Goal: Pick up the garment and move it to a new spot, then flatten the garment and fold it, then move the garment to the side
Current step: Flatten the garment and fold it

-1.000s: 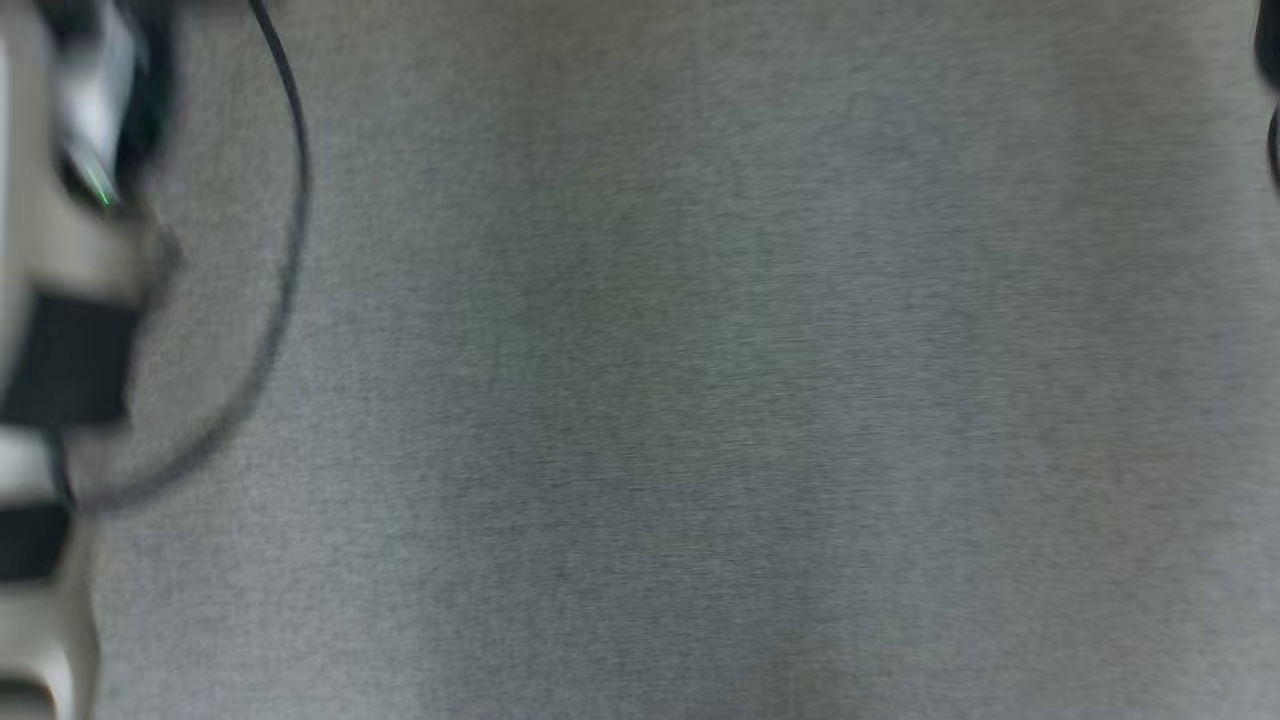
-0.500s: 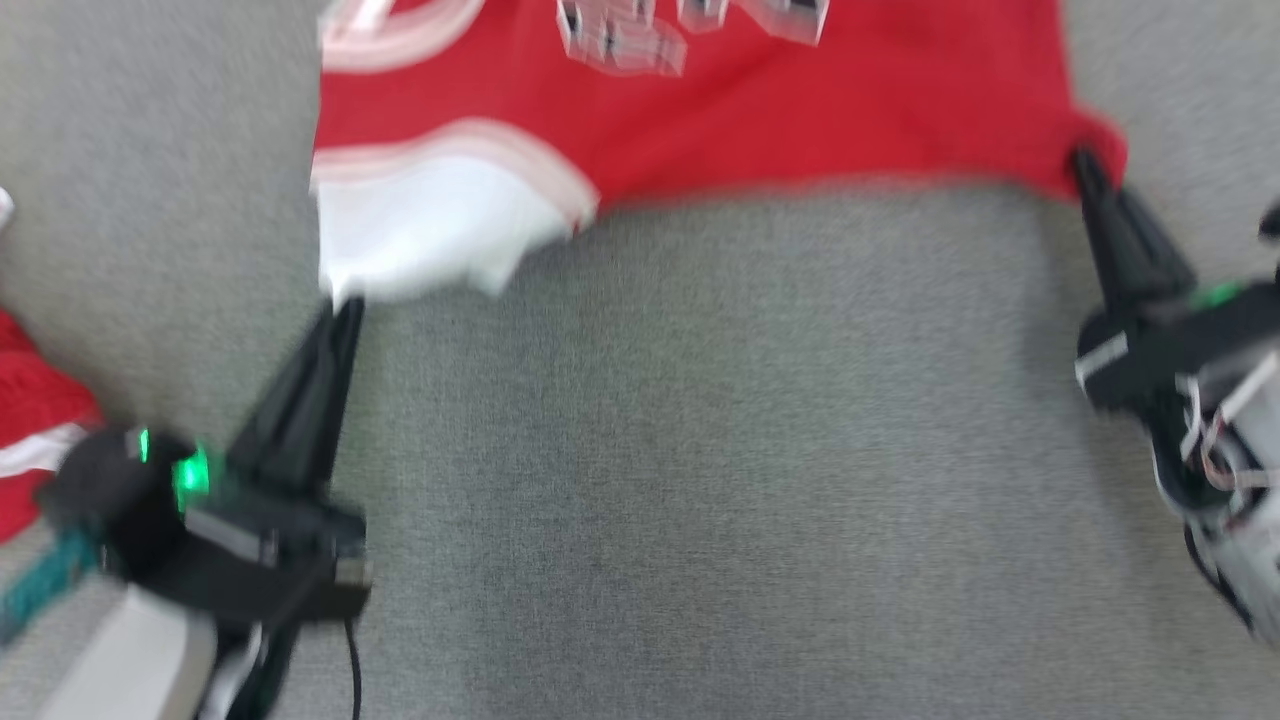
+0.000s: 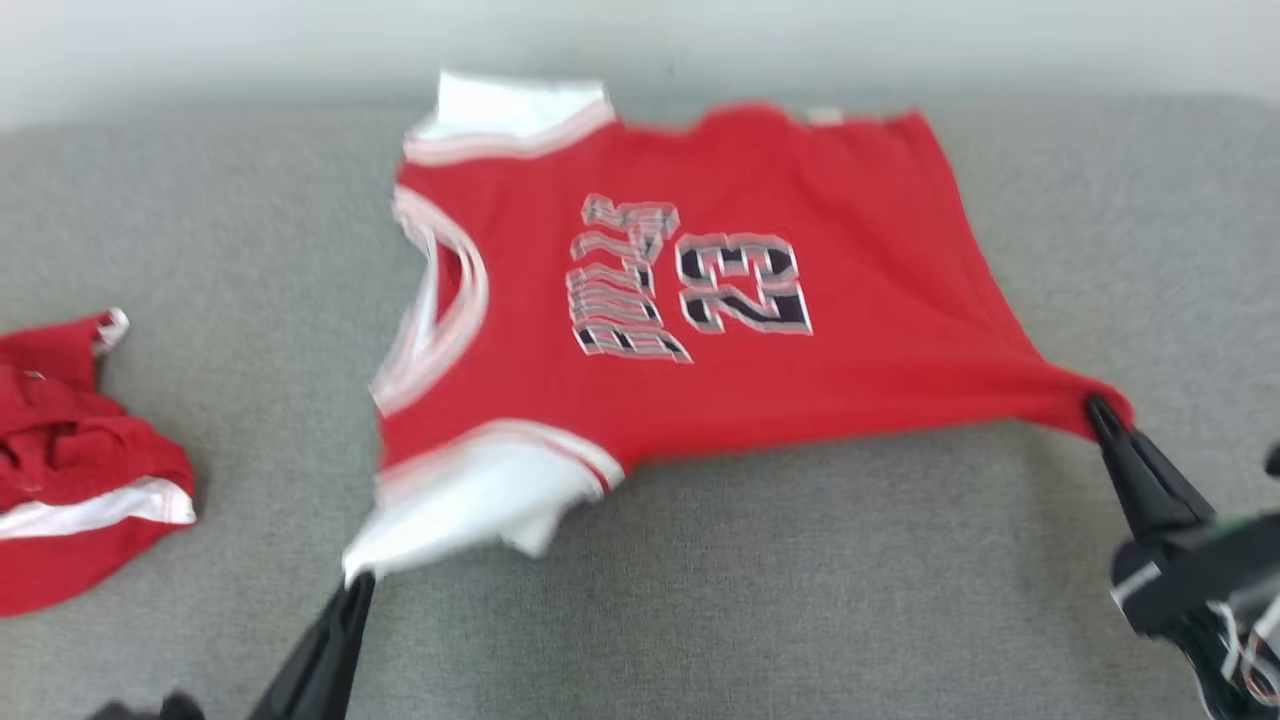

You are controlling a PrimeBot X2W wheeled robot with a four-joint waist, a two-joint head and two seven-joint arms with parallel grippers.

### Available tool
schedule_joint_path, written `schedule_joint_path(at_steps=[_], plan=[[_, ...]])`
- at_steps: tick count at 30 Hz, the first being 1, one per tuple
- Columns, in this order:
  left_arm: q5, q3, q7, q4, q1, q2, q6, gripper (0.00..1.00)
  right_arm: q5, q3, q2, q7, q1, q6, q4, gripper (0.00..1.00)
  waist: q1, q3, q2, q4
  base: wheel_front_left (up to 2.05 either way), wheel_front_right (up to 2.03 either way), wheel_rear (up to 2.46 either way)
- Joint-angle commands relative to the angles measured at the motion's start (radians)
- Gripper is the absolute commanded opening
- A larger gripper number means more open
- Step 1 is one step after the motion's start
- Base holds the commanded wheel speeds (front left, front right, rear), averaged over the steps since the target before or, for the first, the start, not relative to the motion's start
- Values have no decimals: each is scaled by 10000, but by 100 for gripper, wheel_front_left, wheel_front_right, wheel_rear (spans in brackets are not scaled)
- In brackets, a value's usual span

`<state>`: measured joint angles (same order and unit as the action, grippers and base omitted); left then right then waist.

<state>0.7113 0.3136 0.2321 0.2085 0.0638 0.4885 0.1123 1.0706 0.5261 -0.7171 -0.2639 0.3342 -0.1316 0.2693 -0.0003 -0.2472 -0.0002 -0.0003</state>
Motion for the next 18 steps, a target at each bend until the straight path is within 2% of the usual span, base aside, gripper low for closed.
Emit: schedule_joint_path(at_steps=[1, 8, 14, 18], plan=[[260, -35, -234, 367, 679, 169, -170, 0, 18, -365, -92, -13, -704, 19, -212, 0, 3, 949, 2, 53, 0, 0, 0], [719, 28, -1008, 1497, 1965, 625, -524, 0, -230, -979, -382, -14, -2482, 21, -878, 0, 3, 1489, 2, 221, 0, 0, 0], [1092, 219, -2244, 2433, 2641, 1242, -900, 0, -452, -805, -746, -13, -3634, 19, -1376, 0, 3, 1705, 2, 234, 0, 0, 0], [1642, 162, -2577, 2628, 2311, 1031, -1015, 0, -621, -834, -742, -13, -3678, 19, -1385, 0, 3, 1690, 2, 184, 0, 0, 0]])
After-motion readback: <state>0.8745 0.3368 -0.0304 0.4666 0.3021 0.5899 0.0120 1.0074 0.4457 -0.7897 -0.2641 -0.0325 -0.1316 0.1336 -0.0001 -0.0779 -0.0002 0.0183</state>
